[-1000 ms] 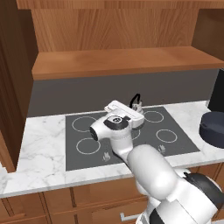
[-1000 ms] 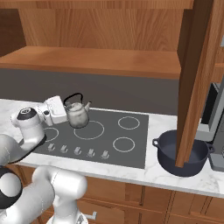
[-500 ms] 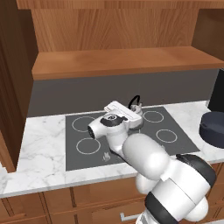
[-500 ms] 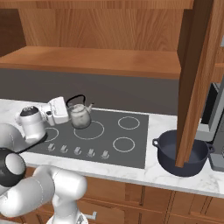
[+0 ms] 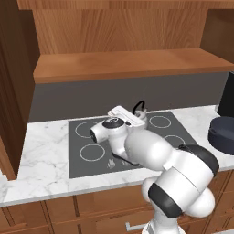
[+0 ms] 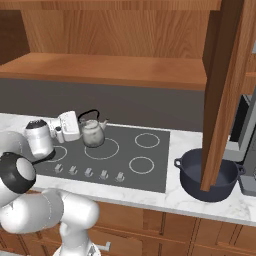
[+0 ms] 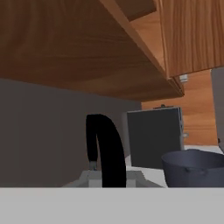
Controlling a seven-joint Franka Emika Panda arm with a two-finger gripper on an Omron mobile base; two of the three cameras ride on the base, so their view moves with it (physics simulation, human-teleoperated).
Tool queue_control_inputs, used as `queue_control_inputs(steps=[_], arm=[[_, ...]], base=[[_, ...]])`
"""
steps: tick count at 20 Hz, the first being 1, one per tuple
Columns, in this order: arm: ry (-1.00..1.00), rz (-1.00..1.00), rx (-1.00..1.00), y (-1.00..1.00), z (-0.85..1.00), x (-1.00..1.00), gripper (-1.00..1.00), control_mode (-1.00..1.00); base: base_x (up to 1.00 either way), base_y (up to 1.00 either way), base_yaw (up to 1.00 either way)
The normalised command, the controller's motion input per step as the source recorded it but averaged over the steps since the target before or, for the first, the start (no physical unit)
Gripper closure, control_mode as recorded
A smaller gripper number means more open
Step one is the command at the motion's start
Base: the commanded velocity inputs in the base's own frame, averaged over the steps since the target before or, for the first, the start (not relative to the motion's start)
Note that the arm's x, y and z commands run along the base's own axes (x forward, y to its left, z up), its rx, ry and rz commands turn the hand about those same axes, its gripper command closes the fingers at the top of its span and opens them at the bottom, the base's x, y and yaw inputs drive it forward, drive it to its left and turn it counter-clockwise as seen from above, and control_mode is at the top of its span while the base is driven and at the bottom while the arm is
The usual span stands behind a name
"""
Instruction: Pick the kettle from the cabinet and place it on a stove burner. Then pick the pot from the counter and place it on another stove burner. Finally, turn both burners on.
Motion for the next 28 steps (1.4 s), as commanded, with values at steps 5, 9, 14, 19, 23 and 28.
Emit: queue_control_inputs(steps=[5,9,14,19,23,28], arm=[[0.0,0.0,0.02,0.0,-0.14,0.18,1.0,-1.0],[0.0,0.0,0.01,-0.02,-0.17,0.17,1.0,-1.0],[0.0,0.0,0.0,-0.03,-0.18,0.18,1.0,-1.0],[0.0,0.0,0.0,-0.02,-0.19,0.19,1.0,-1.0],[0.0,0.0,0.0,-0.01,-0.23,0.16,1.0,-1.0],[-0.02,0.0,0.02,-0.01,-0.25,0.07,1.0,-1.0]], base=[[0.0,0.0,0.0],[0.0,0.0,0.0],[0.0,0.0,0.0],[0.0,0.0,0.0],[0.0,0.0,0.0],[0.0,0.0,0.0]])
